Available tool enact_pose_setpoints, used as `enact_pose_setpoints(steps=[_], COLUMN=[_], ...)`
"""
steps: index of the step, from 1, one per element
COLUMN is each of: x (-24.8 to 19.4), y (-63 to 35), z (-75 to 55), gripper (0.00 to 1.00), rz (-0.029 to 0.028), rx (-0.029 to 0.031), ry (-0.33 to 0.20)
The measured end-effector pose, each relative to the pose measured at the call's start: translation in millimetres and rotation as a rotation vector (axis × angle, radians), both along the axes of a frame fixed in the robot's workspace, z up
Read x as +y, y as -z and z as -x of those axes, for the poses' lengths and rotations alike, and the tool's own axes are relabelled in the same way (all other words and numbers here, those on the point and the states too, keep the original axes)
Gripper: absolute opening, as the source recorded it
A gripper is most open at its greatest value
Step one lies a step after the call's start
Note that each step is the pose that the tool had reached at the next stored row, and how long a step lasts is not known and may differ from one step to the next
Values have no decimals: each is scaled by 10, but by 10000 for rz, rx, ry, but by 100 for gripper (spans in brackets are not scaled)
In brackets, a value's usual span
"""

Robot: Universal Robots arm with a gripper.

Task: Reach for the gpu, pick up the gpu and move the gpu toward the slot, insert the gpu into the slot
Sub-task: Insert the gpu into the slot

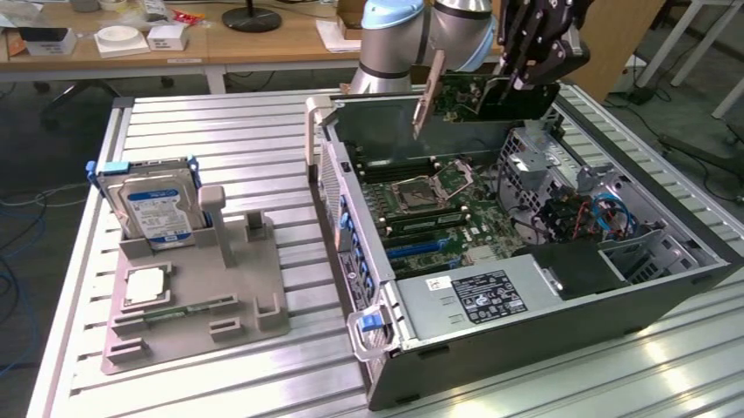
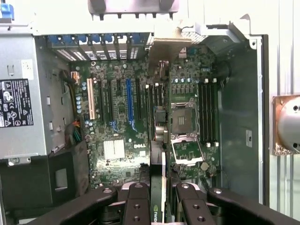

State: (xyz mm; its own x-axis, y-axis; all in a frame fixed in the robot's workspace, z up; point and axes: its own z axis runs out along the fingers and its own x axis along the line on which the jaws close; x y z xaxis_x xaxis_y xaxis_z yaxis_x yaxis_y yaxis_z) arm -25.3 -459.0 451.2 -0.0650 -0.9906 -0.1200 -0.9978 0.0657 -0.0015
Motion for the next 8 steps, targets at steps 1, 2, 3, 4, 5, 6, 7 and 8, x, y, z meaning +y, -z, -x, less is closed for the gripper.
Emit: enact_pose_setpoints(steps=[1, 2, 3, 4, 5, 6, 7, 8], x=[0, 0, 0, -2, -3, -4, -4, -4], y=[7, 13, 19, 23, 26, 31, 35, 38], z=[1, 0, 0, 0, -1, -1, -1, 0], gripper=[26, 26, 26, 26, 26, 26, 26, 26], rz=[0, 1, 2, 20, 59, 126, 206, 309], rx=[0, 1, 0, 0, 1, 3, 4, 6], ry=[-113, -208, -272, -310, -331, -344, -350, -351])
